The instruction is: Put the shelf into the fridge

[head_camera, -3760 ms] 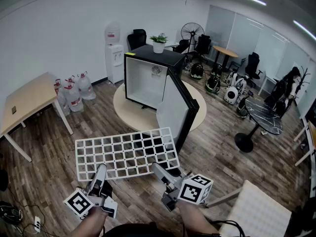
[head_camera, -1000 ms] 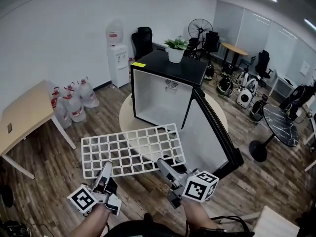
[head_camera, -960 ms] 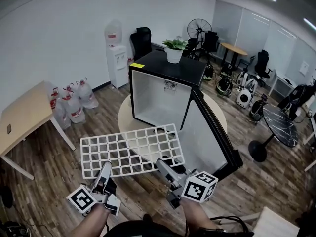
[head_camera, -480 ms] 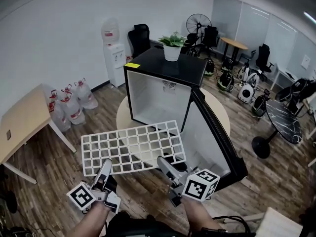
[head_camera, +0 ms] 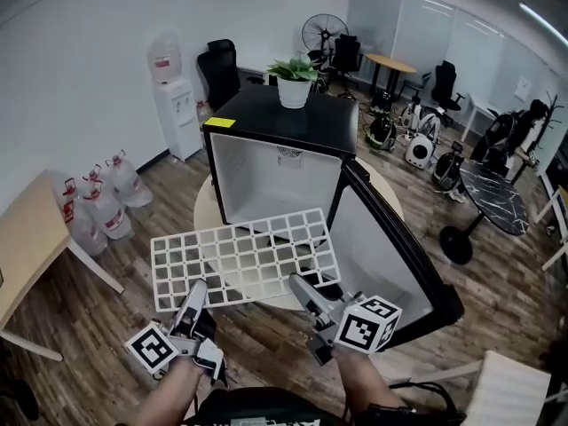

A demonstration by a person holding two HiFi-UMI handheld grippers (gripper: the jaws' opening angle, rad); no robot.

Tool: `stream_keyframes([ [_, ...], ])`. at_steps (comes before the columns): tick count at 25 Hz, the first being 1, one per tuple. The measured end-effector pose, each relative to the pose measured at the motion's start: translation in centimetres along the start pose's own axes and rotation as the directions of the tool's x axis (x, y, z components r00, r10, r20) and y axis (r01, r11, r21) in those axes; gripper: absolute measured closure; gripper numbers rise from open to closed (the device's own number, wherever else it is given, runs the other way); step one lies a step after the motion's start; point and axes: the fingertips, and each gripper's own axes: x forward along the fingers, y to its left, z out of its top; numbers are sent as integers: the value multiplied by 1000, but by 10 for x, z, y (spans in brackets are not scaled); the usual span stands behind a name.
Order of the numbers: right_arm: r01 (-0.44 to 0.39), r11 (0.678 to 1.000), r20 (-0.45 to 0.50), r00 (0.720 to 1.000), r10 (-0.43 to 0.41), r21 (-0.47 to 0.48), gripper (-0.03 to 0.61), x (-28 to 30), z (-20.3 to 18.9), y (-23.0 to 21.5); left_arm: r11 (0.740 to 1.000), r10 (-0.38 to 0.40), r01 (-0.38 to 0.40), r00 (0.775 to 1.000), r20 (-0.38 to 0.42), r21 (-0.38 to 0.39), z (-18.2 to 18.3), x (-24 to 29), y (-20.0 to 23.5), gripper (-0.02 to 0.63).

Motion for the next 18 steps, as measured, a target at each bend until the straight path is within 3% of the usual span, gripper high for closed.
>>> stream_keyframes([
  [9,101,995,79,992,-102,14,442,61,8,-13,999,-47,48,992,-117,1,61,49,33,545],
  [18,206,978,126,970,-207,21,442,79,19,-31,994,-99,89,971,-218,-58,75,93,47,545],
])
